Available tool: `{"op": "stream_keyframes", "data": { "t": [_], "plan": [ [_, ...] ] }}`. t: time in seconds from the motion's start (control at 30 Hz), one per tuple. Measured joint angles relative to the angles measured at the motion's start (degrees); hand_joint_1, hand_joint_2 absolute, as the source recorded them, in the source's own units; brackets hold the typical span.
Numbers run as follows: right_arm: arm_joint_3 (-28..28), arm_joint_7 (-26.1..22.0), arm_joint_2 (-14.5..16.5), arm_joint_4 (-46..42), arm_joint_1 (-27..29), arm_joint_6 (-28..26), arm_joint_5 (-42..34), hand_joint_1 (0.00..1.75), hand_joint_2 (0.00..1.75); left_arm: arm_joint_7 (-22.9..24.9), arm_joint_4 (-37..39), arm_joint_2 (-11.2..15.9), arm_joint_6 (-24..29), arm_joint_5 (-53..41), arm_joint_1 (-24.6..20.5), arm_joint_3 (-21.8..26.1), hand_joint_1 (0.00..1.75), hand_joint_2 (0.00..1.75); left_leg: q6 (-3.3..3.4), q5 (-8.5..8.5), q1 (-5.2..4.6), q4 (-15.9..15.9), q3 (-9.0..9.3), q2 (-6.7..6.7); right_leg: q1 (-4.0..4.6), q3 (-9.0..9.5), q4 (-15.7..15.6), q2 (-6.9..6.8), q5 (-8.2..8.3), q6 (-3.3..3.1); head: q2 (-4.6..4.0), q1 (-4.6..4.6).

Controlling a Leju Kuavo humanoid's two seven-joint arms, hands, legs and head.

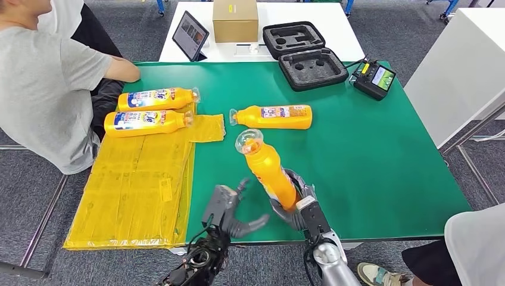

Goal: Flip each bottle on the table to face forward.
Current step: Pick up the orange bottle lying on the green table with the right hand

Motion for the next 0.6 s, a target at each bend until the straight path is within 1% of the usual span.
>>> {"op": "stream_keyframes", "data": {
  "t": [0.03,0.07,0.17,0.6],
  "plan": [
    [0.2,0.0,0.0,0.5,-0.2,-0.4,-0.1,1.75,1.75,-0.4,1.7,-0.3,-1.6,0.2,-0.4,-0.5,0.0,0.0,0.0,0.0,0.0,0.0,0.0,0.0,0.0,0.0,0.0,0.0,0.0,0.0,0.0,0.0],
    [0.4,0.0,-0.1,0.8,-0.3,-0.8,-0.1,1.75,1.75,-1.8,2.9,-0.6,-2.4,0.2,-0.7,-0.8,0.0,0.0,0.0,0.0,0.0,0.0,0.0,0.0,0.0,0.0,0.0,-0.01,0.0,0.0,0.0,-0.01],
    [0.9,0.0,-0.2,1.5,-0.4,-1.6,0.0,1.75,1.75,-5.2,4.5,-1.2,-2.4,0.1,-1.5,-1.3,0.0,0.0,0.0,0.0,0.0,0.0,-0.01,-0.01,0.0,-0.01,0.0,-0.01,0.0,0.01,0.0,-0.01],
    [1.6,0.0,-0.7,2.8,-0.3,-1.8,0.2,1.75,1.75,-5.4,5.3,-1.3,-2.0,0.0,-2.3,-2.0,0.0,0.0,0.0,0.0,0.0,0.0,-0.05,-0.01,0.0,-0.04,0.0,-0.01,0.0,0.01,0.0,0.0]
  ]
}}
